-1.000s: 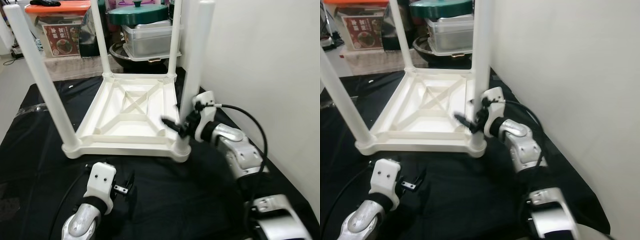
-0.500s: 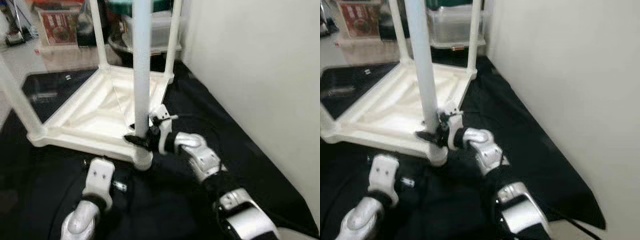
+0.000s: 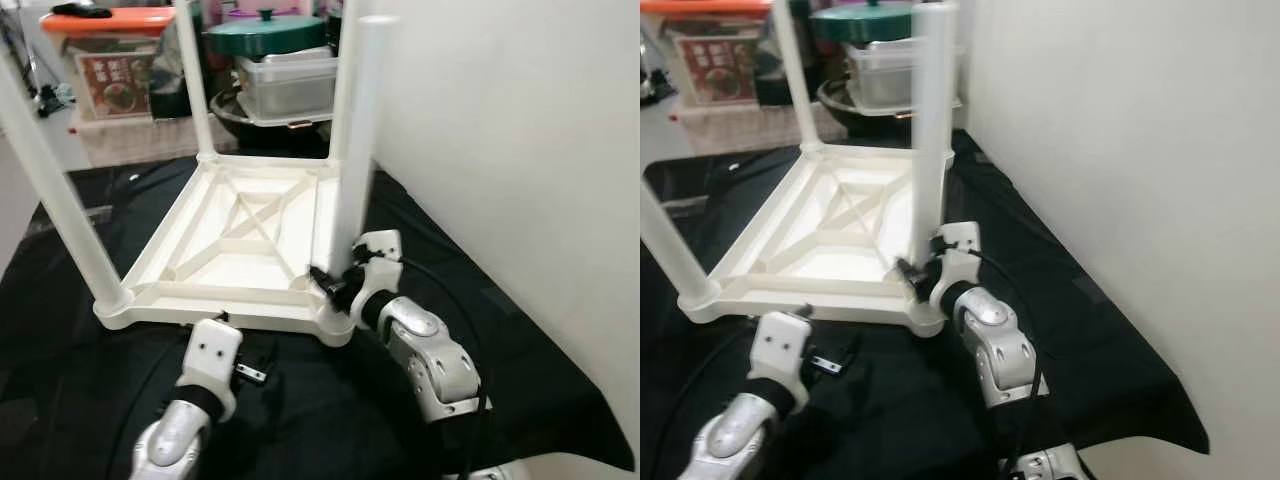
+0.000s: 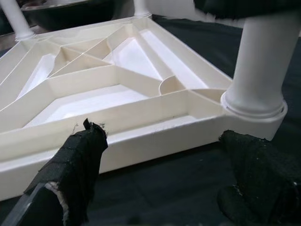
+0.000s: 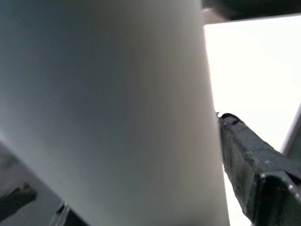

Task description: Building children table

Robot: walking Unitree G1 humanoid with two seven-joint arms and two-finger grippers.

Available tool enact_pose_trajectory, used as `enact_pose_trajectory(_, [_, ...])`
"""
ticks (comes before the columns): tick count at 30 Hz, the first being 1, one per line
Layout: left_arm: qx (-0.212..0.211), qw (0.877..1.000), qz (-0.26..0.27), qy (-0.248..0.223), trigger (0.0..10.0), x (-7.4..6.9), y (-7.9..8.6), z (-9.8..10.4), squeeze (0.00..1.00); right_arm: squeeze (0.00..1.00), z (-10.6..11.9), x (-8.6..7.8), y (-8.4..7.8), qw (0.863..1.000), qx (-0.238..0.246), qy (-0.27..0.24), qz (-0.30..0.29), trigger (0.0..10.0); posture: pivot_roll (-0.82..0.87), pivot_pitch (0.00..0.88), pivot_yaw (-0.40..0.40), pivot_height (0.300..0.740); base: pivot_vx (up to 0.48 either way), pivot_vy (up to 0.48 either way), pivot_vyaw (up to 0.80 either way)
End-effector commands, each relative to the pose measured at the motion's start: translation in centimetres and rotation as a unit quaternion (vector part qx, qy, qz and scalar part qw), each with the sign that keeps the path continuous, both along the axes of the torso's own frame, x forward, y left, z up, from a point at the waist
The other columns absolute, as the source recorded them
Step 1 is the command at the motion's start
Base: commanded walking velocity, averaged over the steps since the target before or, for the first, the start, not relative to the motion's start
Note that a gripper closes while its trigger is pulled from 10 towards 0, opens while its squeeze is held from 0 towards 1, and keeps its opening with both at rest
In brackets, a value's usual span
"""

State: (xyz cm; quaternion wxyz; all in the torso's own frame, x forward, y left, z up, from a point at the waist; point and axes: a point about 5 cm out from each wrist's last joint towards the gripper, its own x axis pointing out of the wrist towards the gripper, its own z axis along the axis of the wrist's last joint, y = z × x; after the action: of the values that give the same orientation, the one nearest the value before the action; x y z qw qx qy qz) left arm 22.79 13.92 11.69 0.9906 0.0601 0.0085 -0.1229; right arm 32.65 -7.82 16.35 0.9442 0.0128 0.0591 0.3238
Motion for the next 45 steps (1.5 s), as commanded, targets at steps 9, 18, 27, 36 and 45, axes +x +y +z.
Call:
enact_pose_trajectory(9, [0.003,1.000,0.015,0.006,10.0,-0.2,0.6,-0.4,0.00,0.00,3.2,-0.7,0.5,0.960,-0.022,-0.073,0.268,10.0,0.13,0.000,-0.073,0.740,0.000,0.000,0.00])
enact_pose_trajectory(18, [-0.001,1.000,0.024,0.000,10.0,-0.6,0.7,-0.1,0.00,0.00,-0.6,-1.6,1.0,0.948,-0.022,0.009,0.318,0.0,0.15,0.000,-0.091,0.740,0.000,0.000,0.00])
enact_pose_trajectory(27, [-0.001,1.000,0.017,0.004,10.0,-0.5,0.4,-0.4,0.00,0.00,-6.3,2.4,-8.2,0.906,-0.119,0.151,-0.378,0.0,0.13,0.000,-0.071,0.740,0.000,0.000,0.00])
enact_pose_trajectory(36, [0.000,1.000,-0.011,0.014,10.0,-0.1,-0.2,-0.8,0.00,0.00,-2.1,-0.4,-4.1,0.962,-0.065,0.044,-0.262,10.0,0.08,0.000,-0.027,0.740,0.000,0.000,0.00])
enact_pose_trajectory(45, [-0.002,1.000,-0.006,0.007,10.0,0.1,0.1,-0.4,0.00,0.00,1.7,1.4,-1.6,0.994,0.012,-0.016,-0.108,10.0,0.11,0.000,-0.052,0.740,0.000,0.000,0.00])
